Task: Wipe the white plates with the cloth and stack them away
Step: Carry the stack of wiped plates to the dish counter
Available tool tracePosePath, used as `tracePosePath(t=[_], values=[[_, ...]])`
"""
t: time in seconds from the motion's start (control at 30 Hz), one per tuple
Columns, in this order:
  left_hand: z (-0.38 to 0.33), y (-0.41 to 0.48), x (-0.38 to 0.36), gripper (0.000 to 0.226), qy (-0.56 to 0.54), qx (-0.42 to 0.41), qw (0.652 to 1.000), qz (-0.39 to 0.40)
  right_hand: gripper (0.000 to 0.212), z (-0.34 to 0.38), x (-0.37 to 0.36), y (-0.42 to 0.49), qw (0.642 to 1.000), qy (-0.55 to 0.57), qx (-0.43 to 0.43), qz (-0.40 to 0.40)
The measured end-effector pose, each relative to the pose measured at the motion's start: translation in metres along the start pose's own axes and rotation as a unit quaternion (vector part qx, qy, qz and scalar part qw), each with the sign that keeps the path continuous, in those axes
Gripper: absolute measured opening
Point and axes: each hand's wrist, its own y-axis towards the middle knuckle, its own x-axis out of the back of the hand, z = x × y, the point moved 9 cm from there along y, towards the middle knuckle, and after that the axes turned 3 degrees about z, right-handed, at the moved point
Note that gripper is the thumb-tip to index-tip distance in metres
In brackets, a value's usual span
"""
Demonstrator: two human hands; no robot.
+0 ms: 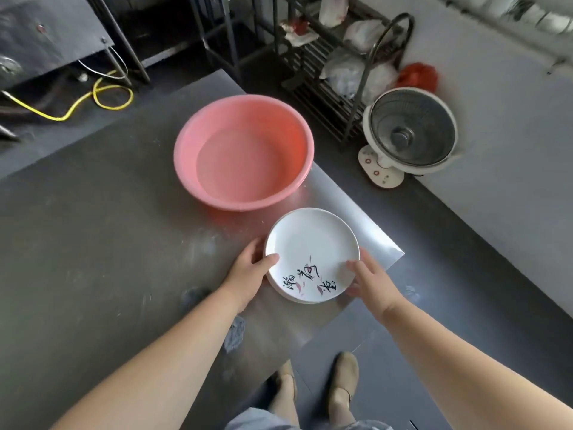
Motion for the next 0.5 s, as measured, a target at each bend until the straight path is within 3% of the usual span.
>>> tracePosePath(t=[0.17, 0.5], values=[[0.003, -0.003, -0.008, 0.048, -0.101, 0.036, 0.994, -0.004, 0.042, -0.002, 0.0, -0.002, 0.997, 0.076, -0.014, -0.021], [0.005, -0.062, -0.014, 0.064, -0.098, 0.004, 0.994, 0.055, 0.05, -0.014, -0.003, -0.079, 0.998, 0.052, 0.017, -0.018]])
